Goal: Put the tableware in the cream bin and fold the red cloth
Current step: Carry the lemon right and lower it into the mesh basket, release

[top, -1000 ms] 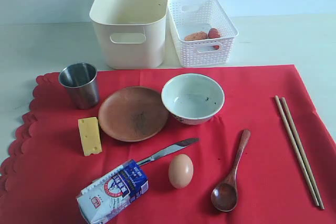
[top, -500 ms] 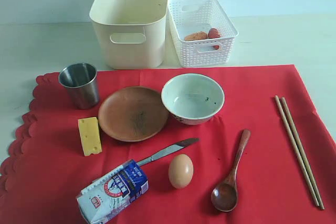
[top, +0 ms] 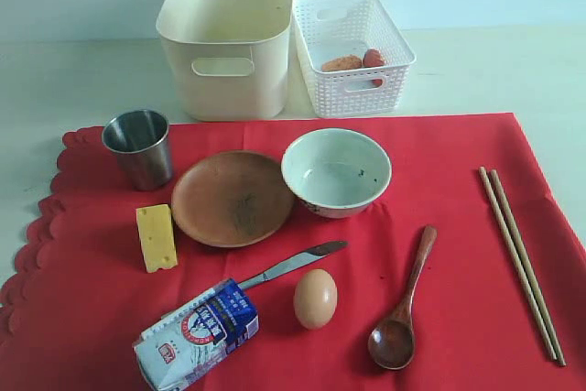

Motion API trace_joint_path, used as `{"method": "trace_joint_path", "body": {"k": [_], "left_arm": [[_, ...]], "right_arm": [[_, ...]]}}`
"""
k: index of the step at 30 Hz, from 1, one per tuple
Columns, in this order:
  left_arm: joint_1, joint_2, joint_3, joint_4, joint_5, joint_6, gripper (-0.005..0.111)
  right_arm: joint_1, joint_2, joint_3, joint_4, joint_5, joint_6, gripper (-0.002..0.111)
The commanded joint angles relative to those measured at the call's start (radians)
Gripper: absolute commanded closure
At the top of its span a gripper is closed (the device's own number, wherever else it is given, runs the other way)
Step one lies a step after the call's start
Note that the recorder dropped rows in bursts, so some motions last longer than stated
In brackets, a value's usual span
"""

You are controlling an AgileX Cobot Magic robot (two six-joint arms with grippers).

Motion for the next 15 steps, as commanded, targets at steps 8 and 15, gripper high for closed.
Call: {"method": "trace_joint_path", "body": {"k": [8, 15], "left_arm": [[0.002, -0.006, 0.003, -0.007, -0.005, 0.001, 0.107], [0.002, -0.006, 0.003, -0.007, -0.005, 0.001, 0.107]], "right_arm": [[-0.029, 0.193, 0.001, 0.124, -0.233, -0.031, 0.108], [-0.029, 0.311, 0.001, 0.126, -0.289, -0.031, 0.102]]}}
